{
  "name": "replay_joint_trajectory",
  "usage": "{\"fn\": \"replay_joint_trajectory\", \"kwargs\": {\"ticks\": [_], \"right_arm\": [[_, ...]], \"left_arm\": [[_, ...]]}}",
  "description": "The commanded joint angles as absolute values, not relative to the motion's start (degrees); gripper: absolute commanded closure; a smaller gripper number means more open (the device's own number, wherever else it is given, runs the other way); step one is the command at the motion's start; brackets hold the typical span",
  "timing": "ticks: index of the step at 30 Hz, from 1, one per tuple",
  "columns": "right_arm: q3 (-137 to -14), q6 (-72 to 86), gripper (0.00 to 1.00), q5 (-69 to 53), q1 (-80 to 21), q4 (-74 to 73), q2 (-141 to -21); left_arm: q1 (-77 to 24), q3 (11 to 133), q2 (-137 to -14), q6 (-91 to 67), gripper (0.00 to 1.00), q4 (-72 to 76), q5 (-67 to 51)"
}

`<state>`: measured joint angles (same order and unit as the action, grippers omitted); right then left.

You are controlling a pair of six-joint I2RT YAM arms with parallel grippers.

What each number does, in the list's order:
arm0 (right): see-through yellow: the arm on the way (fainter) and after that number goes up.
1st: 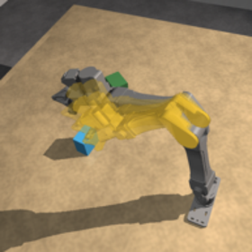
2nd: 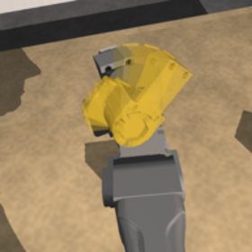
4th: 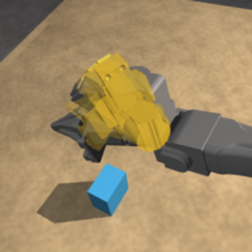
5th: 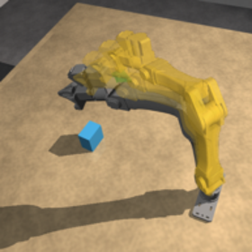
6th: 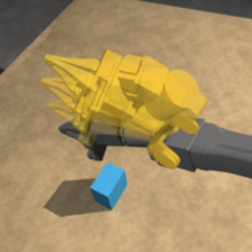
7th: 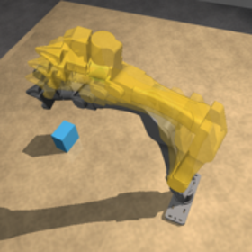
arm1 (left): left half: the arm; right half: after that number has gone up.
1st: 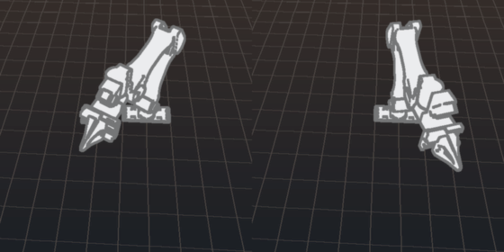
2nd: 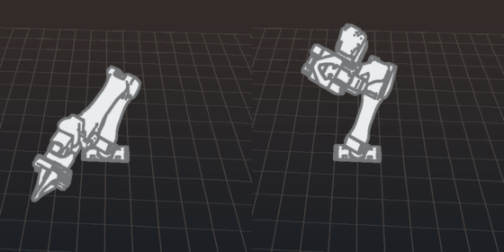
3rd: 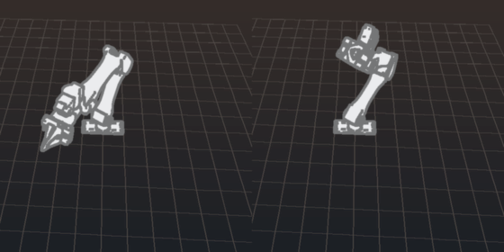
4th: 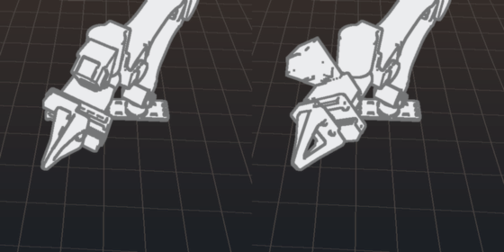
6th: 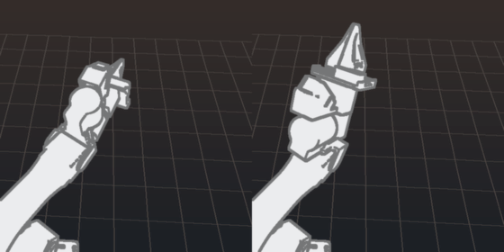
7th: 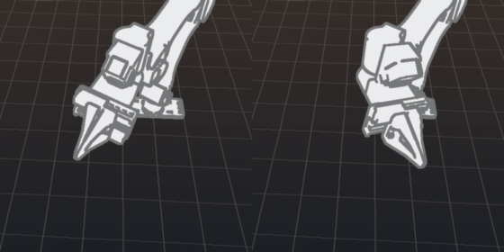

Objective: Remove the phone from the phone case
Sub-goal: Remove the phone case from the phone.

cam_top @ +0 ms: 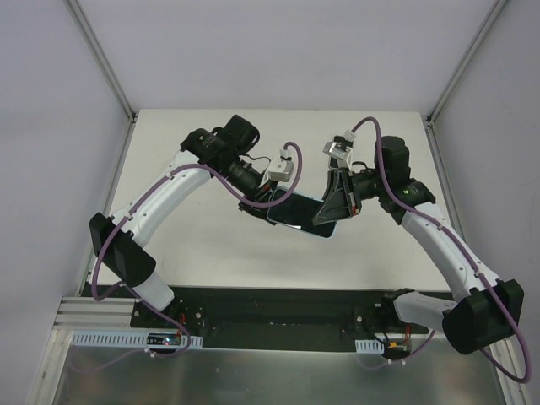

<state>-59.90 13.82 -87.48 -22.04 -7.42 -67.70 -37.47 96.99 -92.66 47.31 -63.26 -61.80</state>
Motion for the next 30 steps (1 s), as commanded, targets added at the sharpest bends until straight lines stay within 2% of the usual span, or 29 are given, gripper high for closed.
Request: {"fn": "replay_joint_trajectory", "kwargs": {"ticks": [1, 11, 15, 22, 25, 30], "right_arm": [[-64.07, 12.74, 1.0, -88.59, -25.84, -1.67, -66.36], [-61.7, 11.08, 1.0, -85.87, -22.59, -1.32, -64.25], [-61.0, 10.2, 1.0, -84.99, -21.36, -1.41, -63.72], [-59.86, 8.09, 1.0, -83.15, -20.13, -2.28, -63.63], [-60.82, 2.92, 1.0, -81.66, -20.04, -8.23, -63.63], [-63.02, -6.67, 1.0, -79.02, -19.86, -17.66, -63.72]], "left_arm": [[-41.13, 98.7, -93.78, 49.75, 1.0, -50.01, -60.82], [-38.24, 96.51, -87.81, 44.48, 1.0, -50.01, -58.8], [-36.83, 94.84, -85.08, 42.46, 0.81, -50.01, -56.69], [-32.0, 93.08, -80.6, 39.03, 0.35, -49.92, -58.0], [-31.03, 92.73, -78.84, 37.27, 0.26, -49.92, -58.01], [-29.88, 93.86, -77.0, 32.71, 0.24, -50.01, -55.03]]}}
